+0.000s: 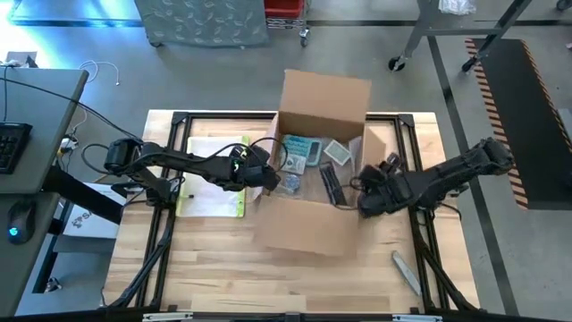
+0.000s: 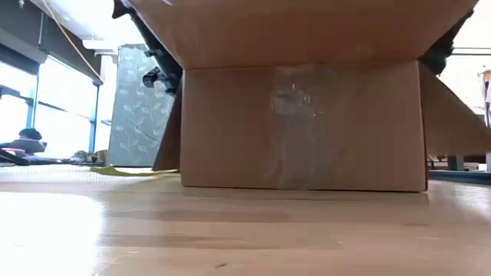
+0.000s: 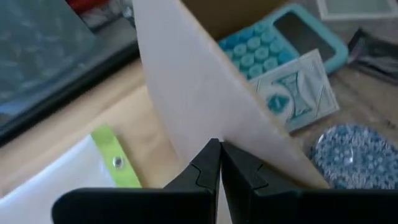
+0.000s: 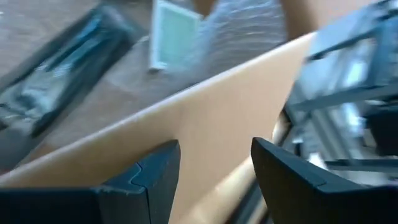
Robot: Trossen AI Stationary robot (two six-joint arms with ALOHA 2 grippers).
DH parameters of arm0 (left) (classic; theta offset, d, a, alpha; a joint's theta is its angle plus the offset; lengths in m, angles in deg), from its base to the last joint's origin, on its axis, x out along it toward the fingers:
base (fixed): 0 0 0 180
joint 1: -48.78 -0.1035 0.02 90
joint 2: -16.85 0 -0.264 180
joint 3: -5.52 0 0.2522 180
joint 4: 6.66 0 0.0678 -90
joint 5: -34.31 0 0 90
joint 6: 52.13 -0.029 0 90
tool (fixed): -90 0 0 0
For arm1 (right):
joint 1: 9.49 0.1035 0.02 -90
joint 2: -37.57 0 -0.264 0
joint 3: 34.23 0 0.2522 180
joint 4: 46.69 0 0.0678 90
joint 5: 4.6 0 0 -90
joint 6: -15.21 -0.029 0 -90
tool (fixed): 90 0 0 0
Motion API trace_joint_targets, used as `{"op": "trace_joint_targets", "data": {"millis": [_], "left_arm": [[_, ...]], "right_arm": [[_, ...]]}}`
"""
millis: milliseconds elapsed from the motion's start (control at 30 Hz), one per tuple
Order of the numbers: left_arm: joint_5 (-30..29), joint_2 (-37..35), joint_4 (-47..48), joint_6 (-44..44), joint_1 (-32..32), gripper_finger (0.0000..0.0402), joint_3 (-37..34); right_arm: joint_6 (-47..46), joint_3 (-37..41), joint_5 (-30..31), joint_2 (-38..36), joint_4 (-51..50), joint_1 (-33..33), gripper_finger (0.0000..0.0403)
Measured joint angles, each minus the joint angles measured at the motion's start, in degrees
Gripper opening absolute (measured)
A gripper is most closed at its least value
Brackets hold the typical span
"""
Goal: Unpack boxes
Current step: Open the cardboard box
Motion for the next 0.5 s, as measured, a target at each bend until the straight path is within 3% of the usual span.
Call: {"op": "trace_joint_targets", "data": {"millis": [133,267,367,500], "left_arm": [[-2.79,0.73,-6.33,-3.03,-1.57,0.0000,-0.10],[-4.15,2.01,-13.90,-6.90,-2.88,0.0000,-0.05],[-3.54,3.20,-18.93,-7.73,-3.67,0.0000,0.01],[-2.77,3.83,-22.90,-11.31,-3.72,0.0000,0.04]], "right_arm": [[-0.79,-0.22,8.68,-1.39,-4.13,-5.41,0.0187],[-3.90,-5.17,11.67,-4.84,-11.52,-7.01,0.0188],[-1.04,-9.46,10.11,-8.55,-10.52,-6.36,0.0188],[8.85,-13.06,2.42,-13.05,-1.72,-4.79,0.0188]]}}
